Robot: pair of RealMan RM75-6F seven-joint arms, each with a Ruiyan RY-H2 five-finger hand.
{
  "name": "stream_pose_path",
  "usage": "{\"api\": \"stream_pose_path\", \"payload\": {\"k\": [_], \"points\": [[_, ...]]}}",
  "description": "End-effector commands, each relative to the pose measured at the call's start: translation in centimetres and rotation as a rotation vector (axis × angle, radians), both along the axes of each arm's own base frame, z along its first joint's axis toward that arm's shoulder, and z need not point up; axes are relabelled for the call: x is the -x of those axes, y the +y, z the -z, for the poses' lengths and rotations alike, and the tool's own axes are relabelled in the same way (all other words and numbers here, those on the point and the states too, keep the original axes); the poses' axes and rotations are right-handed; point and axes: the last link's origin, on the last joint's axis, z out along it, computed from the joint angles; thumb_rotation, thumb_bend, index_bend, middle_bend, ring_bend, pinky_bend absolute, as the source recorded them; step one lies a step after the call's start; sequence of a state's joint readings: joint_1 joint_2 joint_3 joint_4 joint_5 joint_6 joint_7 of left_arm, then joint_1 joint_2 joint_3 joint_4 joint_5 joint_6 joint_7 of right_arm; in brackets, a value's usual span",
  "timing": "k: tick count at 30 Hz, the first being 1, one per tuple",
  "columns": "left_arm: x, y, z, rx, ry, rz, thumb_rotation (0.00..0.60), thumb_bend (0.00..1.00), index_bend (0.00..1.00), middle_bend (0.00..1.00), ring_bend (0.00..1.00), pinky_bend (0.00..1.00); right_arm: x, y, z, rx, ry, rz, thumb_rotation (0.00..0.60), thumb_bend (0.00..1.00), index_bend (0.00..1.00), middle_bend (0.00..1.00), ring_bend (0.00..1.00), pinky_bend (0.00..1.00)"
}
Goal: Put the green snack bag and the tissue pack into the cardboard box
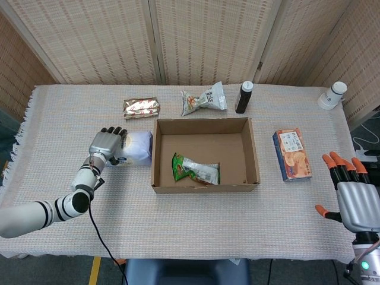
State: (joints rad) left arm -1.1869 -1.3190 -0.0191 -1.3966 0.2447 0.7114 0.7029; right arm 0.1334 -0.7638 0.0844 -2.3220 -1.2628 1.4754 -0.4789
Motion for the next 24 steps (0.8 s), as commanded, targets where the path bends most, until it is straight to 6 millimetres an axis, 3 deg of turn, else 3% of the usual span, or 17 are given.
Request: {"api": "stream_pose_path", "payload": {"k": [1, 7, 9, 11, 13, 17, 20, 24], "points": [[0.3, 0.0, 0.3, 0.000, 0.013, -0.004, 0.600, 0.24, 0.00, 0.00, 0.00, 0.14, 0.0, 0.0, 0.1, -0.001, 0.000, -0.001, 0.600, 0.00, 0.06, 0.01, 0.00, 0.00], [0.7, 0.0, 0.4, -0.005, 0.027, -0.010, 0.600, 0.29, 0.01, 0.05, 0.05, 0.26, 0.0, 0.0, 0.0, 0.000, -0.002, 0.000, 0.600, 0.00, 0.06, 0.01, 0.00, 0.00], [0.7, 0.0, 0.4, -0.011, 0.033, -0.004, 0.600, 0.31, 0.07, 0.15, 0.15, 0.34, 0.0, 0.0, 0.0, 0.000, -0.001, 0.001, 0.600, 0.00, 0.06, 0.01, 0.00, 0.00], [1.0, 0.0, 0.4, -0.009, 0.044, -0.011, 0.600, 0.33, 0.20, 0.28, 0.26, 0.43, 0.0, 0.0, 0.0, -0.001, -0.003, 0.001, 0.600, 0.00, 0.06, 0.01, 0.00, 0.00], [1.9, -0.3, 0.7, -0.004, 0.062, -0.033, 0.600, 0.33, 0.27, 0.36, 0.32, 0.48, -0.2, 0.0, -0.1, 0.000, -0.008, -0.002, 0.600, 0.00, 0.06, 0.01, 0.00, 0.00], [1.9, -0.3, 0.3, -0.019, 0.084, -0.011, 0.600, 0.35, 0.46, 0.53, 0.46, 0.58, -0.2, 0.0, -0.2, 0.003, -0.012, -0.001, 0.600, 0.00, 0.07, 0.01, 0.00, 0.00], [1.3, -0.1, -0.6, -0.034, 0.092, 0.015, 0.600, 0.36, 0.53, 0.61, 0.53, 0.63, -0.2, 0.0, -0.3, 0.005, -0.016, -0.003, 0.600, 0.00, 0.07, 0.01, 0.00, 0.00], [0.0, 0.4, -2.5, -0.067, 0.106, 0.053, 0.600, 0.36, 0.56, 0.64, 0.56, 0.65, -0.2, 0.0, -0.4, 0.006, -0.019, -0.003, 0.600, 0.00, 0.07, 0.01, 0.00, 0.00]]}}
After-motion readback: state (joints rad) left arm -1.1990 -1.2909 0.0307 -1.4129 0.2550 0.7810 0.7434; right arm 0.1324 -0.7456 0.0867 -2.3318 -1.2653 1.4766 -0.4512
